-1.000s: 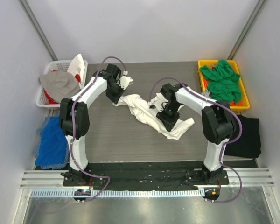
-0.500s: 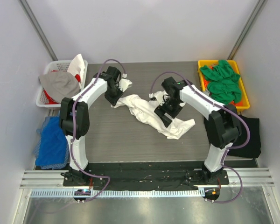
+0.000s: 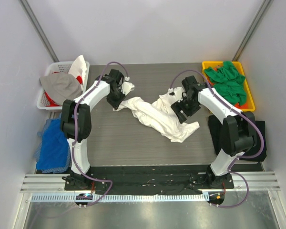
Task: Fold and stack the t-shirts
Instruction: Flatten out the tshirt
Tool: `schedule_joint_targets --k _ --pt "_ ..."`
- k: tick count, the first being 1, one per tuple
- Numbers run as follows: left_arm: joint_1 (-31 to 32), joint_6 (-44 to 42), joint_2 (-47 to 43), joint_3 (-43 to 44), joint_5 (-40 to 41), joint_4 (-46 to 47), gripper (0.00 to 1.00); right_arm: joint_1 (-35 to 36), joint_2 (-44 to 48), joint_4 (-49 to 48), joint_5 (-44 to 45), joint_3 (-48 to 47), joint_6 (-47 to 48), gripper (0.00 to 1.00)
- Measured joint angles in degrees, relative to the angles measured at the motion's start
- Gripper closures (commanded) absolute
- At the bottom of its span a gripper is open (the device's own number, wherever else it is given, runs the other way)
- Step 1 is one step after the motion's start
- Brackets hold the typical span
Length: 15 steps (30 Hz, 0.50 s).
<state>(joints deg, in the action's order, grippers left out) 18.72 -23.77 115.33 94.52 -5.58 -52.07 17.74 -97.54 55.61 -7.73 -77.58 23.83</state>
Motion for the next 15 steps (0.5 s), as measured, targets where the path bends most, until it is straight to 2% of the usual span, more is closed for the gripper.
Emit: schedule_joint_targets --k 15 --pt "0.0 0.2 0.0 -1.0 0.6 -0.1 1.0 -2.1 -3.2 -5.6 -1.3 8.0 2.9 0.28"
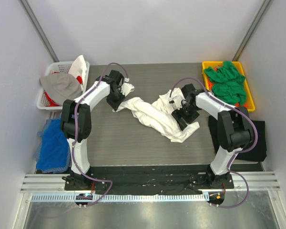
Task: Fold and stack the t-shirts
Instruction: Flatten out the tshirt
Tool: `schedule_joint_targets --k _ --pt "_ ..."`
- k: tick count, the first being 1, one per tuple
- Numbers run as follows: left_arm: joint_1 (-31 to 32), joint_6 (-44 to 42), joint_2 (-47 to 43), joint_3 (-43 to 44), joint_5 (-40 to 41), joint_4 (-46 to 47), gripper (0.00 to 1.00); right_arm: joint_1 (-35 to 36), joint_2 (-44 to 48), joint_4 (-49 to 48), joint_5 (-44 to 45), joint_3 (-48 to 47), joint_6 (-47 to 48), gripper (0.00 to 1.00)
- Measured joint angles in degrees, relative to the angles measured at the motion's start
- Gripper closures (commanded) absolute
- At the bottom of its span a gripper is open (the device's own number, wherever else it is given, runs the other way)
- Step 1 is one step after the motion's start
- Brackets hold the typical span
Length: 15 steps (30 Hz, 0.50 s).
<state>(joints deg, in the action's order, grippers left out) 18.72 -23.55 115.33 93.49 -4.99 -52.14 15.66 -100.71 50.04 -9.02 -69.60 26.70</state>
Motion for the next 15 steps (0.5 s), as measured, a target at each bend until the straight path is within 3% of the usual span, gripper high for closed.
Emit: schedule_joint_targets --k 8,11,14,15 --pt "0.0 0.4 0.0 0.0 0.0 -0.1 1.0 -2.2 -4.7 -1.6 -0.2 -0.4 1.6 0.3" --pt "0.0 0.4 0.0 0.0 0.0 -0.1 1.0 -2.8 -6.1 -1.6 -0.2 -1.4 1.9 0.42" --pt "0.0 0.4 0.0 0.0 0.0 -0.2 1.0 -3.0 -6.6 -1.7 -0.3 -2.0 2.1 0.6" --pt "0.0 0.4 0.0 0.0 0.0 -0.2 1.0 -3.0 -6.7 -1.7 -0.5 -2.1 2.0 0.74"
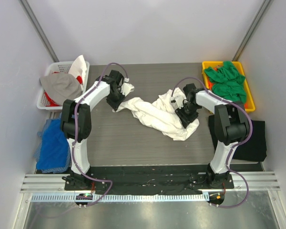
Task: Fold and stack the t-shirts
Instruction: Flatten out the tshirt
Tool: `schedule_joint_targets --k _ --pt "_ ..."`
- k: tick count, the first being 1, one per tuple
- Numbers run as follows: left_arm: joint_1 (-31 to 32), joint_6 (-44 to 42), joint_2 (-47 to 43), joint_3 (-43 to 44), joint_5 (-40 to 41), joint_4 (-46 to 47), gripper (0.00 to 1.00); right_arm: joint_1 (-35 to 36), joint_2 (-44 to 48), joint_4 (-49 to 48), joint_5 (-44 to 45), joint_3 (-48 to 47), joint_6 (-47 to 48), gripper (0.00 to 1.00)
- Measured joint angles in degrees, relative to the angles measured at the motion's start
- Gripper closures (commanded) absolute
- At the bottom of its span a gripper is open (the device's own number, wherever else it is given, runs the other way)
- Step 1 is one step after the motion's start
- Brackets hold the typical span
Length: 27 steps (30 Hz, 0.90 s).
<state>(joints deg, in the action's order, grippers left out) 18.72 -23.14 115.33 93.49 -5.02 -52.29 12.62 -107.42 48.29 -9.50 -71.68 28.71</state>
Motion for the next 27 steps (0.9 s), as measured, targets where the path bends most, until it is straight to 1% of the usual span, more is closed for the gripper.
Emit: schedule_joint_targets --k 1,2,9,13,22,27 --pt "0.0 0.0 0.0 0.0 0.0 0.0 1.0 0.0 0.0 0.1 -0.2 0.0 -0.2 0.83" --pt "0.0 0.0 0.0 0.0 0.0 0.0 1.0 0.0 0.0 0.2 -0.3 -0.1 0.0 0.99" --pt "0.0 0.3 0.0 -0.8 0.3 0.4 1.0 0.0 0.5 0.9 0.7 -0.7 -0.4 0.99" --pt "0.0 0.7 0.0 -2.8 2.7 1.7 1.0 0.0 3.6 2.0 4.4 -1.5 -0.7 0.99" --pt "-2.1 2.4 -1.4 -3.2 8.5 3.8 1.0 0.0 11.4 5.0 14.9 -12.9 -1.5 0.99" --pt "-3.0 3.0 -2.5 -3.2 10.1 3.6 1.0 0.0 14.6 6.8 17.2 -13.7 -1.9 0.99"
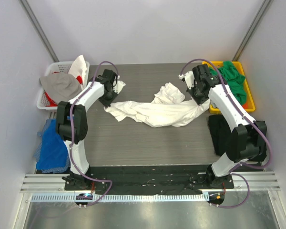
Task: Fold and stack the t-shirts
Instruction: Flatten out the tshirt
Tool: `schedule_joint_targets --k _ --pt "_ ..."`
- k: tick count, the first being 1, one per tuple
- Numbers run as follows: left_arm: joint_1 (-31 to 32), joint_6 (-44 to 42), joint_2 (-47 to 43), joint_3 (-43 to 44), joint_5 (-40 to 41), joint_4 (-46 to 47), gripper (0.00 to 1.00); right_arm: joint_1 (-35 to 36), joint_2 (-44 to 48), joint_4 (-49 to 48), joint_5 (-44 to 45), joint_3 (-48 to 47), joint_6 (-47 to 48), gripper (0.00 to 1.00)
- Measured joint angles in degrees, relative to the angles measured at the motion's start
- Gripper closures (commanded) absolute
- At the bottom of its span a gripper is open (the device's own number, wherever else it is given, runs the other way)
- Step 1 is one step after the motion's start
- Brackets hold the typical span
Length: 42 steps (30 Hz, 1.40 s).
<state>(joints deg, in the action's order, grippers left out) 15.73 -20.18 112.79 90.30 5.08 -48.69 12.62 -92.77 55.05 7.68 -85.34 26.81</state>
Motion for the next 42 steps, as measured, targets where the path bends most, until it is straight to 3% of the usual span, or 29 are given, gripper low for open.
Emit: schedule_joint_targets --k 3,6,7,13,25,31,42 --pt "0.0 0.1 -0.9 0.0 0.2 -0.2 1.0 0.0 2.3 0.6 0.2 2.4 0.0 0.98" --pt "0.0 0.1 -1.7 0.1 0.2 -0.7 1.0 0.0 5.3 1.8 -0.1 6.8 0.1 0.89" --pt "0.0 0.1 -1.8 0.3 0.2 -1.1 1.0 0.0 6.1 2.4 -0.2 8.2 0.3 0.78" --pt "0.0 0.3 -1.8 1.3 -0.2 -2.2 1.0 0.0 7.9 6.2 -1.1 12.6 0.8 0.47" --pt "0.0 0.3 -1.8 1.4 -0.7 -2.6 1.0 0.0 9.6 7.2 -2.4 13.1 0.2 0.47" --pt "0.0 0.2 -1.7 1.4 -0.9 -2.6 1.0 -0.4 8.7 2.4 0.0 19.2 0.4 0.48" --pt "-0.3 -2.2 -1.7 -4.3 1.0 1.2 1.0 -7.3 3.1 -3.9 3.9 20.9 0.2 0.49"
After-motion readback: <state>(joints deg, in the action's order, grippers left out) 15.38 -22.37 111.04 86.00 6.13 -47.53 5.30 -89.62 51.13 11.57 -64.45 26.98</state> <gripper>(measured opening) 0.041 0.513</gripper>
